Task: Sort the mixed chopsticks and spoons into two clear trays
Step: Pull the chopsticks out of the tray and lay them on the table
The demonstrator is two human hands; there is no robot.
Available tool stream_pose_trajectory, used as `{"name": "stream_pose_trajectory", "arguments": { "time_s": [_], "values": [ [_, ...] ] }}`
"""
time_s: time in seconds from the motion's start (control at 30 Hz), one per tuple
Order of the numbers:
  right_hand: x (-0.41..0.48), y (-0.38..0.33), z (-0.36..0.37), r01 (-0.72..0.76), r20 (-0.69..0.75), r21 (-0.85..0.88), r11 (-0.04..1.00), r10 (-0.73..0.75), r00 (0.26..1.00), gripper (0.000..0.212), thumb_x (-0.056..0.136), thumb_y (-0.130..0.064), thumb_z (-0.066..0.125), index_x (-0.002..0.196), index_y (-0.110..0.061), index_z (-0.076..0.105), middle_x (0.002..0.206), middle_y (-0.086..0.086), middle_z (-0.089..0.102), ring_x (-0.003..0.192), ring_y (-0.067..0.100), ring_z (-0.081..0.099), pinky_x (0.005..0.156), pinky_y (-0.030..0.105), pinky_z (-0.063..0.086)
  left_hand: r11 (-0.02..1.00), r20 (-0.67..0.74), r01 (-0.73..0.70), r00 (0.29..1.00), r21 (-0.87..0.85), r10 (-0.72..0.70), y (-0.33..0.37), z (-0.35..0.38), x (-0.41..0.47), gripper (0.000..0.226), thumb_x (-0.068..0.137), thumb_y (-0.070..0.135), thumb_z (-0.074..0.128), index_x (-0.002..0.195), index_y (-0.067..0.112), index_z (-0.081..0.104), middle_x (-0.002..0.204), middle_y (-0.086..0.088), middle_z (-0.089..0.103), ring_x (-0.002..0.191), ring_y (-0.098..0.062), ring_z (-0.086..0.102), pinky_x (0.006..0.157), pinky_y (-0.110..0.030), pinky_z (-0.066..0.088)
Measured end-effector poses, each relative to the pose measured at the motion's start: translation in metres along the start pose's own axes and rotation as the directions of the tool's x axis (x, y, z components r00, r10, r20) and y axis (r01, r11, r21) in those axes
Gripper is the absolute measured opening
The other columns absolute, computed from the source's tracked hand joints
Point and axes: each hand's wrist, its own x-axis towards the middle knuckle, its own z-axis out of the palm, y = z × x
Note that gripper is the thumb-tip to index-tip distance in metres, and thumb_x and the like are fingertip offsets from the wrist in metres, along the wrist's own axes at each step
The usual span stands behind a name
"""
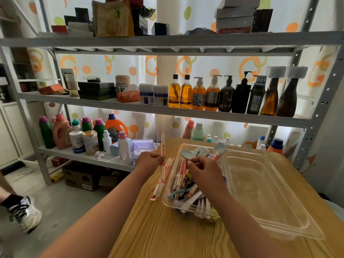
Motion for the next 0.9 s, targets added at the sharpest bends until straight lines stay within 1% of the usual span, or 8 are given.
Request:
{"name": "stream_pose_trajectory", "arguments": {
  "time_s": [0.17, 0.3, 0.4, 0.5, 0.63, 0.77, 0.83, 0.9],
  "values": [
    [0.0, 0.002, -0.002, 0.008, 0.017, -0.028, 1.0, -0.007, 1.0, 0.01, 0.092, -0.021, 0.056, 0.099, -0.017, 0.063, 0.083, -0.008, 0.059, 0.073, -0.001, 0.057, 0.064, 0.012, 0.05, 0.964, 0.031, -0.022, 0.999, 0.266, 0.014, -0.018, 0.003, 0.006, 0.022, 0.085, 0.037, 0.069, 0.086, 0.016, 0.076, 0.088, 0.002, 0.071, 0.084, -0.013, 0.061, 0.076, -0.029, 0.046],
    [0.001, 0.001, -0.006, 0.007, 0.031, -0.059, 0.998, -0.005, 1.0, 0.011, 0.091, -0.02, 0.056, 0.099, -0.016, 0.063, 0.083, -0.008, 0.059, 0.075, 0.001, 0.058, 0.063, 0.011, 0.048, 0.935, 0.043, 0.022, 0.998, 0.355, -0.039, -0.029, 0.008, 0.007, 0.025, 0.082, 0.041, 0.07, 0.077, 0.016, 0.073, 0.082, 0.002, 0.071, 0.078, -0.012, 0.062, 0.067, -0.026, 0.044],
    [0.003, 0.003, -0.009, -0.009, 0.034, -0.067, 0.998, 0.012, 0.999, 0.011, 0.089, -0.021, 0.058, 0.096, -0.017, 0.065, 0.081, -0.009, 0.061, 0.08, 0.007, 0.062, 0.075, 0.027, 0.056, 0.922, 0.041, 0.037, 0.998, 0.385, -0.057, -0.034, 0.01, 0.008, 0.027, 0.082, 0.043, 0.069, 0.075, 0.016, 0.07, 0.078, 0.002, 0.069, 0.074, -0.011, 0.061, 0.059, -0.025, 0.041],
    [0.004, 0.004, -0.009, -0.027, 0.032, -0.103, 0.994, 0.03, 0.999, 0.006, 0.088, -0.025, 0.059, 0.091, -0.024, 0.064, 0.08, -0.012, 0.061, 0.086, 0.011, 0.064, 0.083, 0.038, 0.054, 0.905, 0.034, 0.043, 0.997, 0.423, -0.063, -0.038, 0.01, 0.009, 0.027, 0.082, 0.044, 0.069, 0.077, 0.017, 0.067, 0.08, 0.002, 0.067, 0.077, -0.013, 0.061, 0.061, -0.026, 0.042],
    [0.005, 0.004, -0.008, -0.02, 0.053, -0.122, 0.992, 0.027, 0.998, 0.015, 0.089, -0.021, 0.058, 0.1, -0.015, 0.065, 0.078, -0.01, 0.058, 0.074, 0.001, 0.058, 0.065, 0.016, 0.049, 0.893, 0.052, 0.077, 0.992, 0.444, -0.112, -0.04, 0.006, 0.01, 0.027, 0.08, 0.044, 0.07, 0.084, 0.018, 0.067, 0.082, 0.003, 0.066, 0.076, -0.01, 0.059, 0.064, -0.026, 0.044],
    [0.009, 0.006, -0.01, -0.045, 0.013, -0.169, 0.985, 0.048, 0.999, 0.01, 0.087, -0.026, 0.06, 0.094, -0.021, 0.065, 0.083, -0.008, 0.061, 0.087, 0.013, 0.061, 0.082, 0.035, 0.052, 0.892, 0.06, 0.081, 0.991, 0.444, -0.119, -0.038, 0.004, 0.014, 0.029, 0.078, 0.047, 0.072, 0.084, 0.02, 0.066, 0.083, 0.004, 0.066, 0.078, -0.011, 0.06, 0.063, -0.026, 0.044],
    [0.014, 0.007, -0.015, -0.035, -0.005, -0.177, 0.984, 0.035, 0.999, 0.009, 0.088, -0.023, 0.06, 0.094, -0.018, 0.065, 0.084, -0.005, 0.061, 0.079, 0.009, 0.06, 0.066, 0.019, 0.049, 0.892, 0.049, 0.07, 0.994, 0.447, -0.102, -0.037, 0.005, 0.015, 0.028, 0.08, 0.048, 0.07, 0.085, 0.021, 0.064, 0.086, 0.004, 0.066, 0.08, -0.011, 0.06, 0.064, -0.026, 0.044],
    [0.02, 0.009, -0.021, -0.015, -0.026, -0.222, 0.975, 0.009, 1.0, 0.009, 0.088, -0.019, 0.06, 0.094, -0.015, 0.065, 0.082, -0.004, 0.059, 0.067, -0.002, 0.052, 0.052, 0.008, 0.036, 0.903, 0.038, 0.046, 0.997, 0.427, -0.069, -0.034, 0.007, 0.016, 0.029, 0.082, 0.048, 0.067, 0.088, 0.02, 0.063, 0.088, 0.004, 0.066, 0.082, -0.013, 0.06, 0.068, -0.028, 0.046]
  ]
}}
